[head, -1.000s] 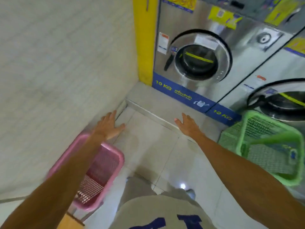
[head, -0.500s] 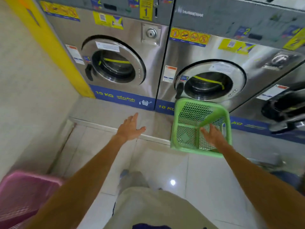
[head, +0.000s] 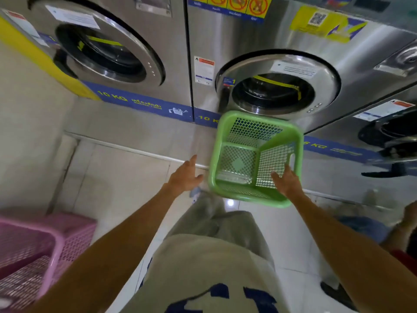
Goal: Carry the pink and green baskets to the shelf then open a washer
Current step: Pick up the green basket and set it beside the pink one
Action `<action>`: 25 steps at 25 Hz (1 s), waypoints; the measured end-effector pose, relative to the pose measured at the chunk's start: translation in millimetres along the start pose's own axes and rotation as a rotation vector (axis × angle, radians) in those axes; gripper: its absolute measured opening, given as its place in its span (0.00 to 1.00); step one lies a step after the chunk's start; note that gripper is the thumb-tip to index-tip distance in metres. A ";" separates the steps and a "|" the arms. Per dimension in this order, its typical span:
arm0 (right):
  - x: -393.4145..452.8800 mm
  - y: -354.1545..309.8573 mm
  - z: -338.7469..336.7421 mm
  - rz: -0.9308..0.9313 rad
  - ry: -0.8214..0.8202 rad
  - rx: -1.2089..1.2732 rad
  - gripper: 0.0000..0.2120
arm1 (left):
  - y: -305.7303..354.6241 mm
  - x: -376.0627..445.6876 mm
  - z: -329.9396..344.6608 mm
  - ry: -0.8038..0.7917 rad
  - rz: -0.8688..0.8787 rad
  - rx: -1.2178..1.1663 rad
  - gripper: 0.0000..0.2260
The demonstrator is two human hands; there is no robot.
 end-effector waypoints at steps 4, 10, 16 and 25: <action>42.2 37.5 -20.9 0.084 -0.024 -0.026 0.29 | 26.1 31.0 27.4 -0.031 -0.067 -0.040 0.39; 130.2 88.1 -27.2 0.161 -0.053 -0.029 0.34 | 49.4 98.0 61.6 0.060 -0.210 -0.119 0.41; 211.1 119.8 12.7 0.202 -0.068 -0.074 0.40 | 62.8 193.0 96.2 0.179 -0.255 -0.198 0.45; 140.7 31.3 -24.2 -0.038 -0.132 -0.145 0.24 | 24.2 28.8 67.2 0.304 -0.444 -0.302 0.40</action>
Point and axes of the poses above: each hand's wrist, its own x-axis towards the middle knuckle, its own z-axis out of the palm, y = z × x, the point moved 6 cm from there along x, towards the middle knuckle, and after that the axes turned 6 degrees about x, right-handed, at the moved point
